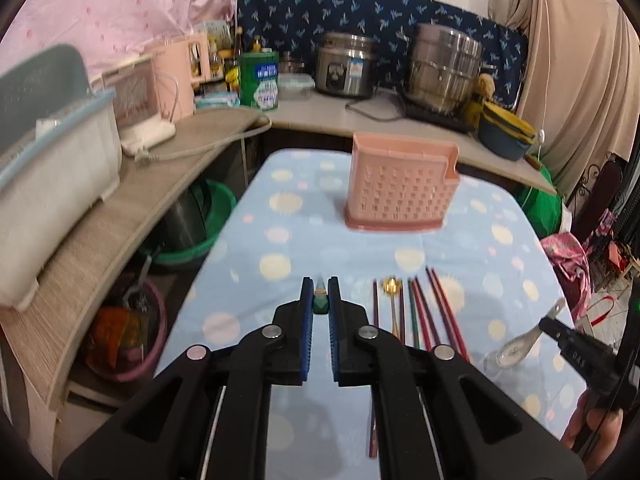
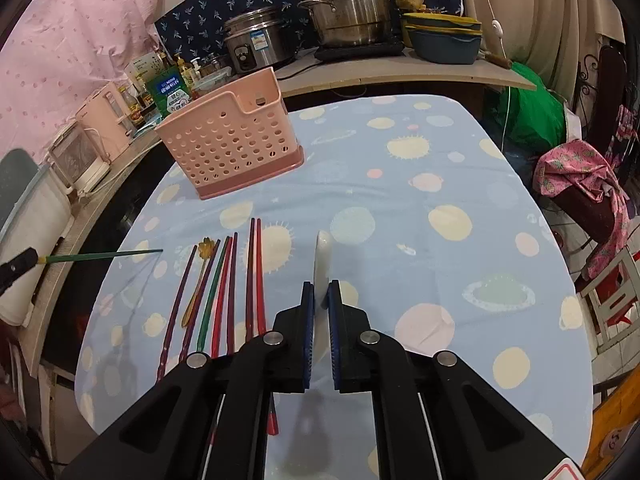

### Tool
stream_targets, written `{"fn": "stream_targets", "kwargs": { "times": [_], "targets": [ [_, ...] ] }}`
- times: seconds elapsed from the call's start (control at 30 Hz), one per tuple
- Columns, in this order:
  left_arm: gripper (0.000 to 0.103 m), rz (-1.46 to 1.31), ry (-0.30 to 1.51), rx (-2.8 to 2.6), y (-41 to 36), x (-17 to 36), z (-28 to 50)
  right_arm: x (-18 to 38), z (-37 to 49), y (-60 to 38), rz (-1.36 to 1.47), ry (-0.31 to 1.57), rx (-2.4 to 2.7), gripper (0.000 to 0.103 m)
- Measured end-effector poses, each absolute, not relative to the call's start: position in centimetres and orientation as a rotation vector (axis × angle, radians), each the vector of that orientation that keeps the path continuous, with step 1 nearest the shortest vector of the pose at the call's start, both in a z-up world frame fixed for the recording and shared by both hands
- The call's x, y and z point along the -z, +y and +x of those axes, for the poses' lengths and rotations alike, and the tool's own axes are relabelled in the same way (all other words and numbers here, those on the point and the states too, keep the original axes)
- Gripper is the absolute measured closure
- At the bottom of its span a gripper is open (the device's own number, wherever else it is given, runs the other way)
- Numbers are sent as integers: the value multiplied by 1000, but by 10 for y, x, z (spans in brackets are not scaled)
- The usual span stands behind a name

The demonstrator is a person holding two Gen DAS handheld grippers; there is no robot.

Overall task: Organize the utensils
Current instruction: 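Lift the green chopstick and white spoon with both tools toward the pink basket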

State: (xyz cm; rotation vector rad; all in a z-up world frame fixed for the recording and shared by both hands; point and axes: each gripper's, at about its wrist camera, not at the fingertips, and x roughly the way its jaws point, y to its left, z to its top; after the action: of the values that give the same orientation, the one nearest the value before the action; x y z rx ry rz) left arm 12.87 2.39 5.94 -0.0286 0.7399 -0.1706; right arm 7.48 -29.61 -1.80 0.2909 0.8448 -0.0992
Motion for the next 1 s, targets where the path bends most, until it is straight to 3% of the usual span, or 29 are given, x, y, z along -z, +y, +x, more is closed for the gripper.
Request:
{"fn": "stream_targets", "kwargs": {
  "times": [0.27,0.67,1.0],
  "targets": [
    [96,-46,615,171,15,-127,173,-14,112,-300,300,785,47,96],
    [96,-120,391,225,-10,-239,238,-89,237,-290,261,651,-6,96],
    [96,-127,390,241,-34,-233,309,-80,320,-294,259,688,29,96]
  ]
}}
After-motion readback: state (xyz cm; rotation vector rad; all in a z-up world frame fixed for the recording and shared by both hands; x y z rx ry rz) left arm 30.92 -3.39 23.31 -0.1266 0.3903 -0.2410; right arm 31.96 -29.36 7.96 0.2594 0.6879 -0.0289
